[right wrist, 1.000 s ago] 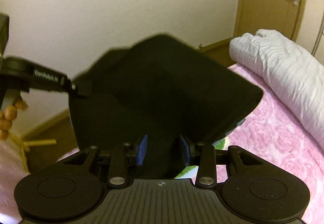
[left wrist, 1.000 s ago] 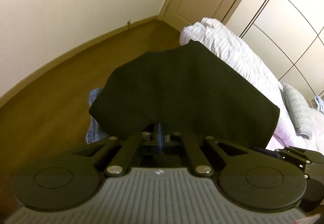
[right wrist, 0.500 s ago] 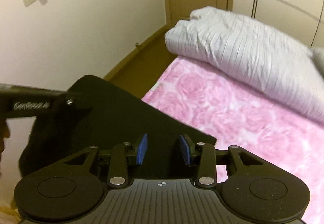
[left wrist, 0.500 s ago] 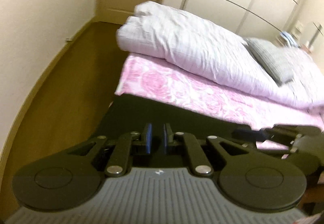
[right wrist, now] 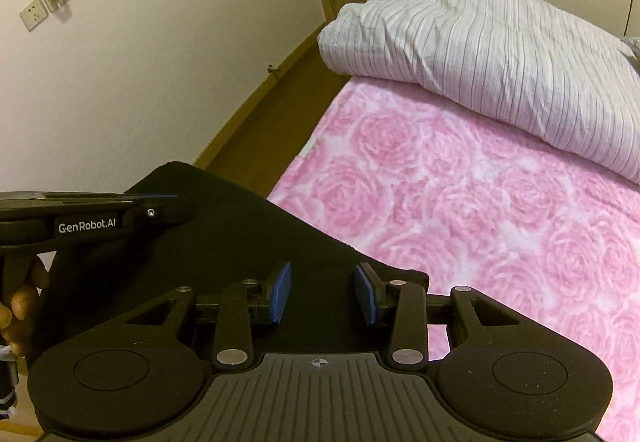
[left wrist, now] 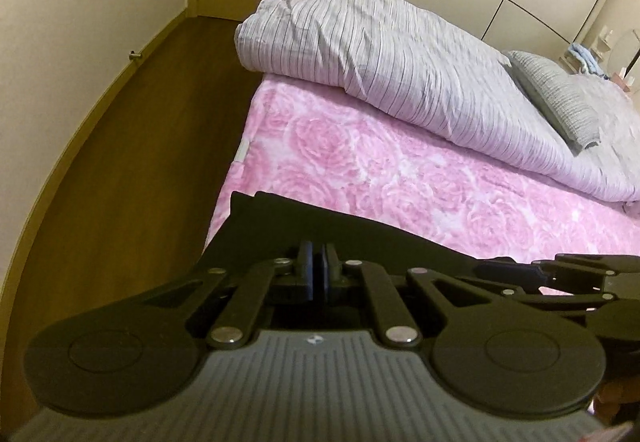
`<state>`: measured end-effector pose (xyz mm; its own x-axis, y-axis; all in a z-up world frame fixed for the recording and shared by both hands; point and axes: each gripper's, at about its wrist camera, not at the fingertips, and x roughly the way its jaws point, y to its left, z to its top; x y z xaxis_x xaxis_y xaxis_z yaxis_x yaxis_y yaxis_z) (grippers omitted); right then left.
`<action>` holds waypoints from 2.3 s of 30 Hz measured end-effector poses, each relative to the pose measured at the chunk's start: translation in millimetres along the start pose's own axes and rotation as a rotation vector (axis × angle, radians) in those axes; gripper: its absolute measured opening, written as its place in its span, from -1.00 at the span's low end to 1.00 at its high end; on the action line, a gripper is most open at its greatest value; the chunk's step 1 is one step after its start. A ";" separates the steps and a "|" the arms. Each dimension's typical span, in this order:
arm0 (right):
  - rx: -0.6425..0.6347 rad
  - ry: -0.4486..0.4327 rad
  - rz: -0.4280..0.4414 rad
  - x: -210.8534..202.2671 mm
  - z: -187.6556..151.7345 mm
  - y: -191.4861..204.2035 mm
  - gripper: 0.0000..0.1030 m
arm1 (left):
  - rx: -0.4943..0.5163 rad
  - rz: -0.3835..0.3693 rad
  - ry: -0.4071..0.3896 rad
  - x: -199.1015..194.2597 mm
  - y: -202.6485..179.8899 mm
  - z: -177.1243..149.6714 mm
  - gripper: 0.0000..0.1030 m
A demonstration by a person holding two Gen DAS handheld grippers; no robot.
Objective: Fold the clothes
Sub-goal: 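Lower the trousers onto the top of the folded clothes stack with both grippers, then open both grippers and pull them back from the stack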
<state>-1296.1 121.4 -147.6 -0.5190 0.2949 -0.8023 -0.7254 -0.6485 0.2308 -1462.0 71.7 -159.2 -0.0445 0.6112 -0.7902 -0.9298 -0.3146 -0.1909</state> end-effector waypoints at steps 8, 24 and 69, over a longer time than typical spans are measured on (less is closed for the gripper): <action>0.009 0.020 0.003 6.4 5.2 -4.0 -0.24 | 0.003 0.013 -0.014 0.7 -4.0 -3.3 -0.89; -0.099 0.032 -0.020 -16.7 12.4 11.3 -0.23 | -0.063 0.099 -0.087 -53.7 -6.9 -25.4 -0.88; -0.453 0.031 0.437 -356.2 -204.5 -200.1 -0.22 | -0.542 0.707 -0.137 -230.9 -489.7 -267.4 -0.41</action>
<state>-873.7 2.6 -20.6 -0.7057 -0.0808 -0.7039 -0.1819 -0.9396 0.2901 -898.8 -109.5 -39.0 -0.6160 0.2149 -0.7579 -0.3702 -0.9282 0.0378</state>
